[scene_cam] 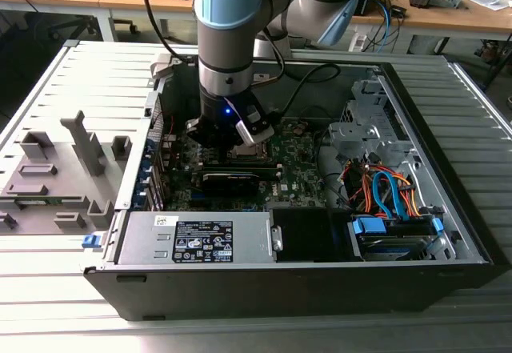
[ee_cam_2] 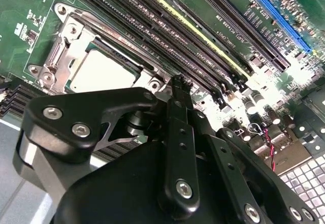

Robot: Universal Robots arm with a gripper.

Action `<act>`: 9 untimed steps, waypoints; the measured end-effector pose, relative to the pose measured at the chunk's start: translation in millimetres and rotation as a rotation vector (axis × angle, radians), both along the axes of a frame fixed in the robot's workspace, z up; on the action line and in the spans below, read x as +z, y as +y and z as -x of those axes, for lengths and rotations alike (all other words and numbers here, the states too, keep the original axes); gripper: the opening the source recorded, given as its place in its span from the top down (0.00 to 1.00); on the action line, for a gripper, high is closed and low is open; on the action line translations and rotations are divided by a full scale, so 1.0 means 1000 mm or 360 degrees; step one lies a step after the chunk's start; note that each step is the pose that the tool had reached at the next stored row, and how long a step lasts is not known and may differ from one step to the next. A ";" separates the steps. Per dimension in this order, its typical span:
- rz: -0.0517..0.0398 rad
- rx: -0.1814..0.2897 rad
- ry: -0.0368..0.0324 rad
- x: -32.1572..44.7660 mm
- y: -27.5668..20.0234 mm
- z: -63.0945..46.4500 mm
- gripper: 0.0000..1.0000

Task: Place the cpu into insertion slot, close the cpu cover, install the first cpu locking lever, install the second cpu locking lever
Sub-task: 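Install the second cpu locking lever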

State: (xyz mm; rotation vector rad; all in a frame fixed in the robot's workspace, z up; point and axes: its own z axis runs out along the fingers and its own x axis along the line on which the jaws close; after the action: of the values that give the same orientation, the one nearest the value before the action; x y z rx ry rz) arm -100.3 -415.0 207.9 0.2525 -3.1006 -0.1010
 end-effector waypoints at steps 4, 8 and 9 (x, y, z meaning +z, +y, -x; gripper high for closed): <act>-0.0006 0.0005 0.0000 -0.0008 0.0000 0.000 0.89; -0.0016 0.0012 0.0000 -0.0017 -0.0001 0.000 0.89; -0.0018 0.0013 0.0000 -0.0018 0.0000 0.000 0.89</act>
State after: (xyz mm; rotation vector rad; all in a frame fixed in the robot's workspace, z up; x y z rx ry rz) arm -100.3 -415.0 206.1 0.2656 -3.0996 -0.1182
